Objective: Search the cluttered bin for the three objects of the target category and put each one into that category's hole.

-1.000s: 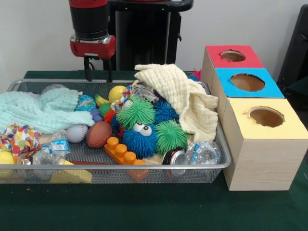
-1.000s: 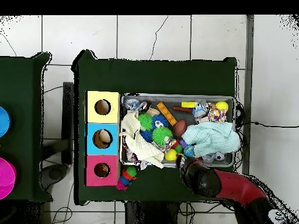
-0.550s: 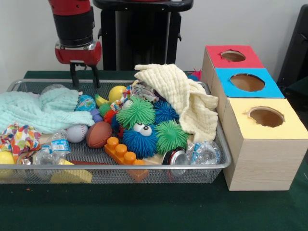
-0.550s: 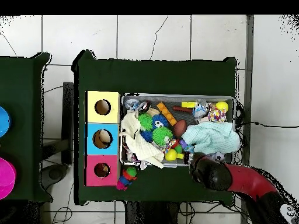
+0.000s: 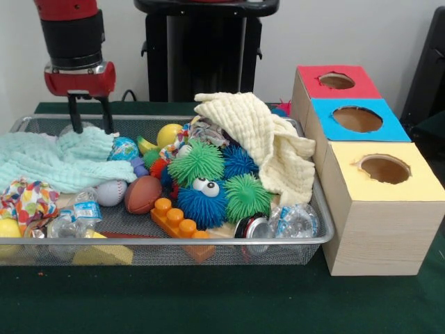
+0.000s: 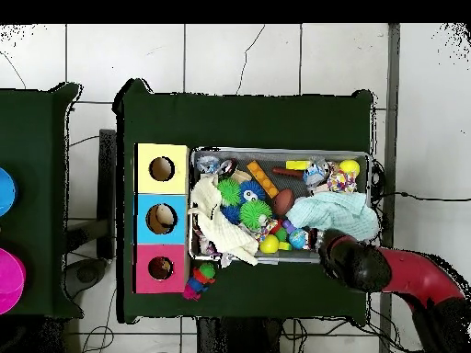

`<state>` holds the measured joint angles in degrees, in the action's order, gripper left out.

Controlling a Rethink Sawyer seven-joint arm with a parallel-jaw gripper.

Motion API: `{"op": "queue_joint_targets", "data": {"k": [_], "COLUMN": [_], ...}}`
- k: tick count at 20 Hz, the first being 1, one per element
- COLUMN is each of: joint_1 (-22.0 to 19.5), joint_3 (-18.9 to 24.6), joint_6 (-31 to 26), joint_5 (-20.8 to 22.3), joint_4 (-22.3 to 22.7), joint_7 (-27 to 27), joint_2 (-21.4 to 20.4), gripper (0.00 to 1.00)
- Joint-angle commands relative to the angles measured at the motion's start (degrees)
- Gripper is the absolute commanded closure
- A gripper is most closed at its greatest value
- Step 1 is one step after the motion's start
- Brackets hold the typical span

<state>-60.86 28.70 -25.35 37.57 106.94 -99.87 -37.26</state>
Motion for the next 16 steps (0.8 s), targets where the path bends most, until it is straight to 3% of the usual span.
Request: {"op": "queue_joint_targets", "data": {"k": [1,6,9,11,14,16], "joint_1": [-6.06,-8.16,-6.17,-5.39,-6.25,-4.72], "joint_3": [7.43,7.24,3.13,1.35,0.89,-1.14], "joint_6": [-1.05,0.78,4.34,6.95,8.46,10.75], "joint_5": [9.5,15.72,23.64,28.8,32.64,35.67], "joint_4": [-4.93,-4.94,-6.58,-8.15,-10.69,-12.79], "joint_7": [22.15,21.58,17.96,15.84,14.98,12.02], "joint_2": [5.1,4.69,5.0,8.39,14.53,17.05], "gripper": [0.0,0.0,0.0,0.0,0.0,0.0]}}
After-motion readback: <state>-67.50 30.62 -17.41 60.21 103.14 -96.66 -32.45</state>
